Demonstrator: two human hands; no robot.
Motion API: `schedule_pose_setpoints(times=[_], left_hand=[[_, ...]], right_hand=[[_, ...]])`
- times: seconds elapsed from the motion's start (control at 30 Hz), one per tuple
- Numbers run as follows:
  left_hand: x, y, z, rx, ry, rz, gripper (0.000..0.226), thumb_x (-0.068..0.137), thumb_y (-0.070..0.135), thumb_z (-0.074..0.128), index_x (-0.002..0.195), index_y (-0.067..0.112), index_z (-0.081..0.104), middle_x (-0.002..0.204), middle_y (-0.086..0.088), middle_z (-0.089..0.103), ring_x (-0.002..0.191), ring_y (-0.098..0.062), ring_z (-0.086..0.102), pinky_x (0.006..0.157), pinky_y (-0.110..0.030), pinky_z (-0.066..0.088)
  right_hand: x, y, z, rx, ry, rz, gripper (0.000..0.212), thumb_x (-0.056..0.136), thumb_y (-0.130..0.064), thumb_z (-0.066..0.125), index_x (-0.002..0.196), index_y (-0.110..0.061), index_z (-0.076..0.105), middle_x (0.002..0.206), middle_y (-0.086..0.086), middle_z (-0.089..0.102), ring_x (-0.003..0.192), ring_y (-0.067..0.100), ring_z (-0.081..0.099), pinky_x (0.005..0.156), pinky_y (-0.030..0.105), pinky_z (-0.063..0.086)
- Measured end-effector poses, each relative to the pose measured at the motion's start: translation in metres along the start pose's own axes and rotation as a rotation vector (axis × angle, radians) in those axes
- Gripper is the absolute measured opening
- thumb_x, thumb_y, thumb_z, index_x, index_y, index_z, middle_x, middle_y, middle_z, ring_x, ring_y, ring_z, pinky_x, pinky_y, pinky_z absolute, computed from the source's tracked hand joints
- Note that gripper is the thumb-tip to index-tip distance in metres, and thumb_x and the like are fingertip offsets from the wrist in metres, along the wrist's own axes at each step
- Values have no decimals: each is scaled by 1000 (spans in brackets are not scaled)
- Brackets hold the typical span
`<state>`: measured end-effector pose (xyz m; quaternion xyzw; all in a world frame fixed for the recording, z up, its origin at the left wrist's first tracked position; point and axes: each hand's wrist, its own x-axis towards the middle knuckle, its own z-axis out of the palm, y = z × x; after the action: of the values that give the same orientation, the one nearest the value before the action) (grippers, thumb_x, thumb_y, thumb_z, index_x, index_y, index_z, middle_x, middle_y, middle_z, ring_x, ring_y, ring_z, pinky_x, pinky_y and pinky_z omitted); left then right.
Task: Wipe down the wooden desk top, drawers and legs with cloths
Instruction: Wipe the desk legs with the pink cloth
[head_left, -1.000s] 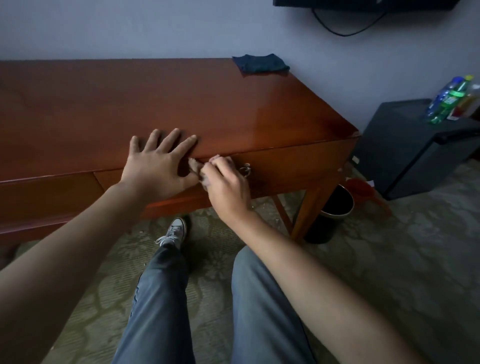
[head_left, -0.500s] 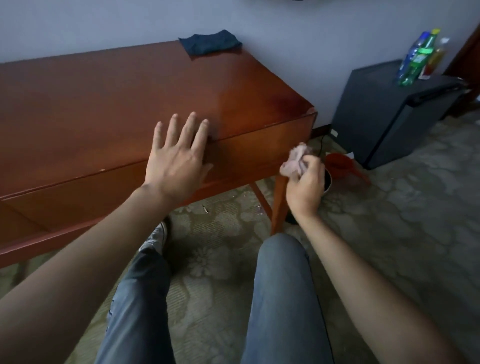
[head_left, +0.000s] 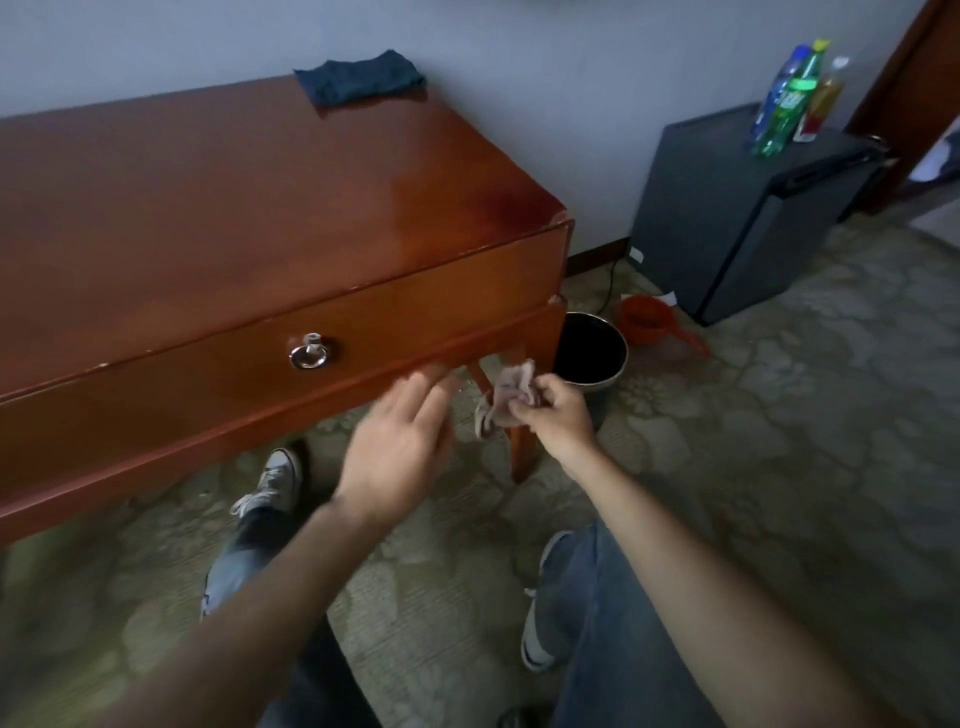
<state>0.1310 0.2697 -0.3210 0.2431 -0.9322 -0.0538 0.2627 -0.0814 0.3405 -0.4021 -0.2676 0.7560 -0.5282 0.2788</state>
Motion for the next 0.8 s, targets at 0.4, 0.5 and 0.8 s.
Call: schedule_pose_setpoints(times=[0.4, 0.5, 0.8], left_hand=[[-9, 51, 54, -1022, -274, -715, 24, 98, 16, 70, 79, 2, 72, 64, 6, 68, 59, -5, 60, 64, -22, 49], [-21, 45, 48, -946, -235, -799, 29, 100, 26, 67, 82, 3, 70, 70, -2, 67, 68, -17, 61, 71, -35, 55], [-5, 22, 49, -850, -361, -463, 12, 89, 34, 81, 96, 25, 76, 88, 6, 77, 85, -15, 73, 74, -32, 57]], right_hand=[[-62, -4, -68, 331, 16, 131, 9, 93, -3, 66, 94, -7, 74, 92, 17, 75, 86, 25, 70, 76, 36, 52], [-62, -2, -74, 381, 66, 214, 16, 91, -1, 63, 98, -11, 74, 97, 15, 75, 93, 29, 72, 79, 39, 57], [-58, -17, -23, -50, -216, -121, 24, 78, -8, 82, 89, -27, 75, 84, -4, 75, 81, 9, 69, 75, 30, 55]])
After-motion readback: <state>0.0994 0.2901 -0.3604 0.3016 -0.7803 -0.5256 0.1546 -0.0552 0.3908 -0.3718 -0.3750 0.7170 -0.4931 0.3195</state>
